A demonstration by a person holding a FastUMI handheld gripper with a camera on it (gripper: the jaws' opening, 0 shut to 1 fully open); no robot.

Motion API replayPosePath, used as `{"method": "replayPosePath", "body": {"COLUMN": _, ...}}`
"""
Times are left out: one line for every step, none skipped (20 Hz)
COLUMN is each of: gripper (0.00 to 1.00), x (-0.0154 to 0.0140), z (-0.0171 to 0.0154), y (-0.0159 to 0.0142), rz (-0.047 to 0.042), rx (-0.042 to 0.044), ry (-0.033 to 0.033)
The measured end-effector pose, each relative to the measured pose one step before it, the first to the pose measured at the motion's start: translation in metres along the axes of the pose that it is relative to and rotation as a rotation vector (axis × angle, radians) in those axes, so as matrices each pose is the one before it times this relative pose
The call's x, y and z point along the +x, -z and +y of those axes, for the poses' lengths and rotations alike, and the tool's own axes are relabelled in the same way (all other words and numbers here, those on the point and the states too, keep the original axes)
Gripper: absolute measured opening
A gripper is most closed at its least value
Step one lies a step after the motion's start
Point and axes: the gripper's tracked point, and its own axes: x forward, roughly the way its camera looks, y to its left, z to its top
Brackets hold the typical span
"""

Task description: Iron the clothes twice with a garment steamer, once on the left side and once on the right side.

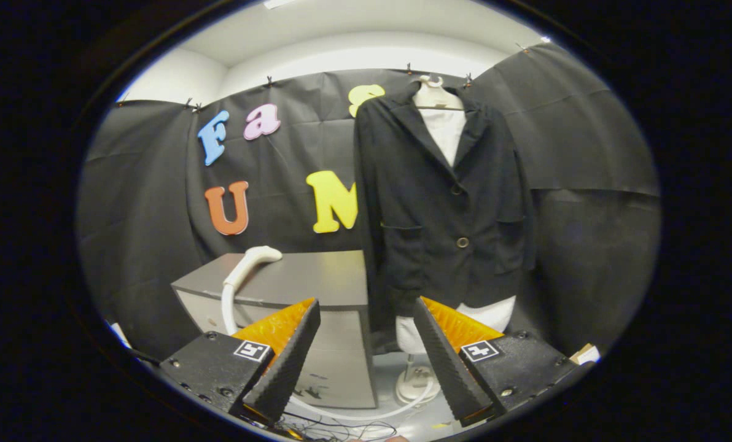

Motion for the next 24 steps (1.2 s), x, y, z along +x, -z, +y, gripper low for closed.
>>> {"method": "replayPosePath", "body": {"gripper": 0.98, "x": 0.00538, "z": 0.01395, "y": 0.00021, "rz": 0.01618, "rx": 0.00171, "ry": -0.01936}}
{"method": "replayPosePath", "body": {"gripper": 0.98, "x": 0.00436, "z": 0.01366, "y": 0.00036, "rz": 0.02076, "rx": -0.00149, "ry": -0.01785}}
{"method": "replayPosePath", "body": {"gripper": 0.98, "x": 0.00656, "z": 0.01344, "y": -0.00156, "rz": 0.01769, "rx": -0.00769, "ry": -0.02079}}
{"method": "replayPosePath", "body": {"gripper": 0.98, "x": 0.00889, "z": 0.01349, "y": 0.00030, "rz": 0.01231, "rx": -0.00972, "ry": -0.02443}}
{"method": "replayPosePath", "body": {"gripper": 0.98, "x": 0.01004, "z": 0.01439, "y": -0.00438, "rz": 0.00696, "rx": -0.00917, "ry": -0.02842}}
{"method": "replayPosePath", "body": {"gripper": 0.98, "x": 0.01333, "z": 0.01462, "y": -0.00408, "rz": 0.00945, "rx": -0.01040, "ry": -0.02590}}
{"method": "replayPosePath", "body": {"gripper": 0.98, "x": 0.01722, "z": 0.00978, "y": -0.00153, "rz": 0.01424, "rx": -0.00880, "ry": -0.01714}}
{"method": "replayPosePath", "body": {"gripper": 0.98, "x": 0.01728, "z": 0.01218, "y": -0.00215, "rz": 0.01891, "rx": -0.01335, "ry": -0.02303}}
{"method": "replayPosePath", "body": {"gripper": 0.98, "x": 0.01706, "z": 0.01540, "y": -0.00252, "rz": 0.02368, "rx": -0.01314, "ry": -0.03310}}
{"method": "replayPosePath", "body": {"gripper": 0.98, "x": 0.01607, "z": 0.01325, "y": -0.00261, "rz": 0.02457, "rx": -0.00598, "ry": -0.03191}}
{"method": "replayPosePath", "body": {"gripper": 0.98, "x": 0.01747, "z": 0.01139, "y": -0.00240, "rz": 0.02280, "rx": -0.00400, "ry": -0.03433}}
{"method": "replayPosePath", "body": {"gripper": 0.98, "x": 0.01701, "z": 0.00906, "y": -0.00324, "rz": 0.02278, "rx": -0.00032, "ry": -0.02648}}
{"method": "replayPosePath", "body": {"gripper": 0.98, "x": 0.01798, "z": 0.00766, "y": -0.00346, "rz": 0.02819, "rx": 0.00208, "ry": -0.01845}}
{"method": "replayPosePath", "body": {"gripper": 0.98, "x": 0.01574, "z": 0.00526, "y": -0.00143, "rz": 0.02684, "rx": 0.00151, "ry": -0.01782}}
{"method": "replayPosePath", "body": {"gripper": 0.98, "x": 0.01526, "z": 0.00650, "y": -0.00462, "rz": 0.02710, "rx": 0.00451, "ry": -0.01551}}
{"method": "replayPosePath", "body": {"gripper": 0.97, "x": 0.01401, "z": 0.00615, "y": -0.00493, "rz": 0.02589, "rx": 0.00328, "ry": -0.01117}}
{"method": "replayPosePath", "body": {"gripper": 0.97, "x": 0.01381, "z": 0.00090, "y": -0.00462, "rz": 0.02410, "rx": 0.00481, "ry": -0.00674}}
{"method": "replayPosePath", "body": {"gripper": 0.95, "x": 0.01280, "z": 0.00252, "y": -0.00314, "rz": 0.02531, "rx": 0.00003, "ry": -0.00107}}
{"method": "replayPosePath", "body": {"gripper": 0.95, "x": 0.01389, "z": 0.00247, "y": -0.00294, "rz": 0.02189, "rx": -0.00200, "ry": 0.00190}}
{"method": "replayPosePath", "body": {"gripper": 0.95, "x": 0.00942, "z": 0.00053, "y": -0.00265, "rz": 0.02240, "rx": -0.00610, "ry": 0.00964}}
{"method": "replayPosePath", "body": {"gripper": 0.94, "x": 0.01207, "z": -0.00102, "y": -0.00126, "rz": 0.02588, "rx": -0.00207, "ry": 0.01726}}
{"method": "replayPosePath", "body": {"gripper": 0.94, "x": 0.01251, "z": -0.00133, "y": -0.00146, "rz": 0.03803, "rx": 0.00507, "ry": 0.01859}}
{"method": "replayPosePath", "body": {"gripper": 0.94, "x": 0.01298, "z": -0.00067, "y": -0.00365, "rz": 0.02952, "rx": 0.01063, "ry": 0.01900}}
{"method": "replayPosePath", "body": {"gripper": 0.94, "x": 0.01313, "z": 0.00133, "y": -0.00428, "rz": 0.02127, "rx": -0.00166, "ry": 0.01032}}
